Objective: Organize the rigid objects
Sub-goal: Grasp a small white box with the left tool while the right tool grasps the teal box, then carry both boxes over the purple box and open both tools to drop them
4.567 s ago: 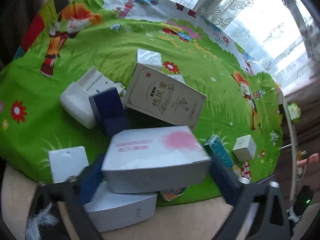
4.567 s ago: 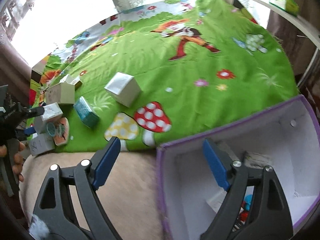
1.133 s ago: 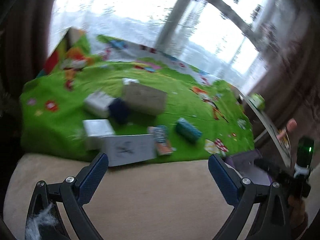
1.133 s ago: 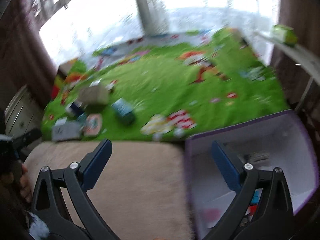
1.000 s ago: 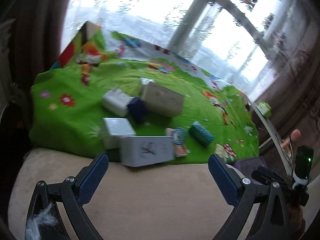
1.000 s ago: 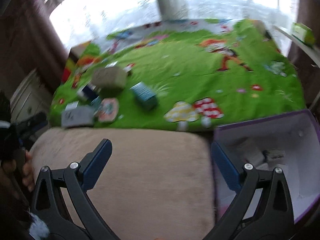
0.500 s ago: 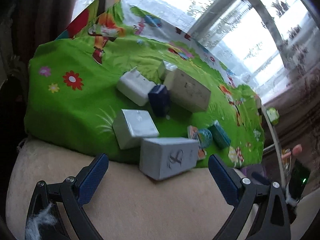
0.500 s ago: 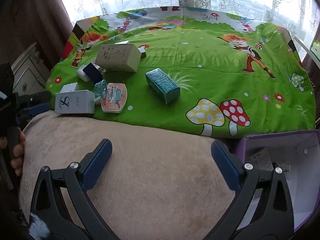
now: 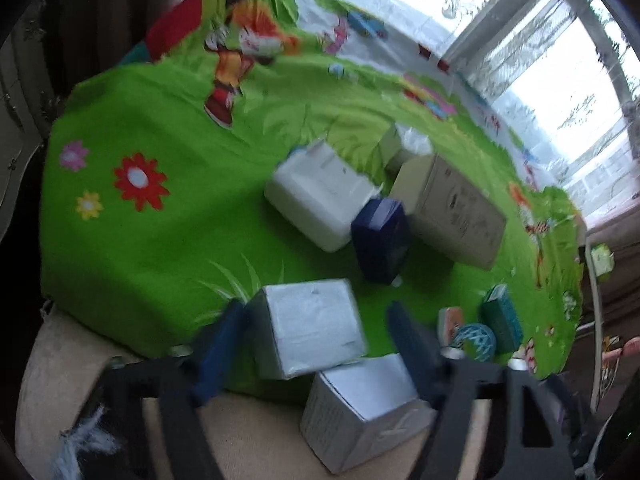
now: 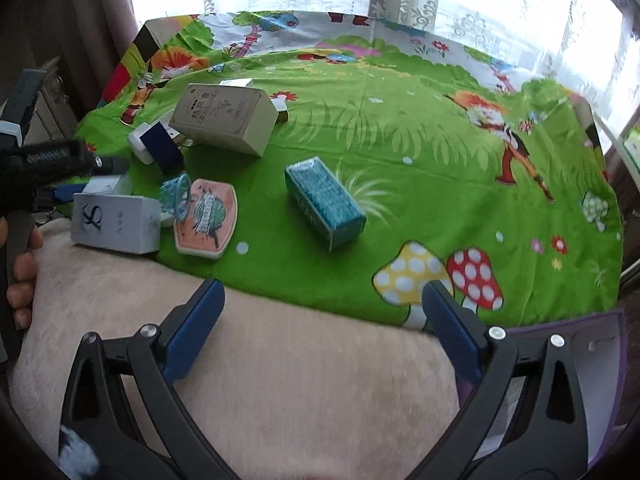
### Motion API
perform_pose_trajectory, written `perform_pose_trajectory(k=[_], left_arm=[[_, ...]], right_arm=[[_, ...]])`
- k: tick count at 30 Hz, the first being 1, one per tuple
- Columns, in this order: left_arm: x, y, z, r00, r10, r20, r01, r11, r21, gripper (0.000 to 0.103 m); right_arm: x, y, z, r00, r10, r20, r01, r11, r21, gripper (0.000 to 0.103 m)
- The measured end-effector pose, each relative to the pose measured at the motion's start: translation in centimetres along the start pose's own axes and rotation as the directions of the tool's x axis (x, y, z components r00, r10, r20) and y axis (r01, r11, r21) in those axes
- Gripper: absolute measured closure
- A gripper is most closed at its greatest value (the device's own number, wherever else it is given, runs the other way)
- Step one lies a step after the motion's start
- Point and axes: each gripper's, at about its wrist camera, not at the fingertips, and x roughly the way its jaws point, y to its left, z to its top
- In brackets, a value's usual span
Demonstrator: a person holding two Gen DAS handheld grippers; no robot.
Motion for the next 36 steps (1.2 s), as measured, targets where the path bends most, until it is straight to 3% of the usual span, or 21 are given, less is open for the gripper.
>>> perform_pose_trajectory(k=[6,11,19,23,27,36], left_arm=[[-1.0,0.1,-0.8,0.997,-0.036,0.063,0.035,0.999,0.002,0.048],[-3.9,-0.3,-1.7,0.976,-0.085,0.2,0.078,0.996,0.043,0.05],[-6.6,-3.1,-3.3,0.949,-0.125,0.291,0.073,0.98,0.183,0.05],[-7.4,-4.6,-4.1,0.938,-0.15,0.312,0.07,0.965,0.252,0.052],[-7.7,-6.0,-5.1,0.939,-0.168,0.301,0.073,0.95,0.303,0.053],[-8.2,-7.9,-6.9,0.941,-0.199,0.275,0.091,0.928,0.361,0.054]], right_arm=[[1.2,0.9,1.6,0.999,-0.044,0.021,0.045,0.997,-0.057,0.003],[2.4,1.6,2.9,0.997,-0.077,0.032,0.08,0.992,-0.096,0.003],[4.7,1.4,4.5,0.993,-0.116,0.001,0.116,0.988,-0.1,0.008],[6.6,1.0,5.2,0.993,-0.103,-0.053,0.097,0.991,-0.092,0.025],[7.6,0.7,5.1,0.994,-0.041,-0.097,0.034,0.997,-0.075,0.065],[4.6,-0.1,4.0,1.0,-0.024,-0.01,0.024,0.999,-0.024,0.065]])
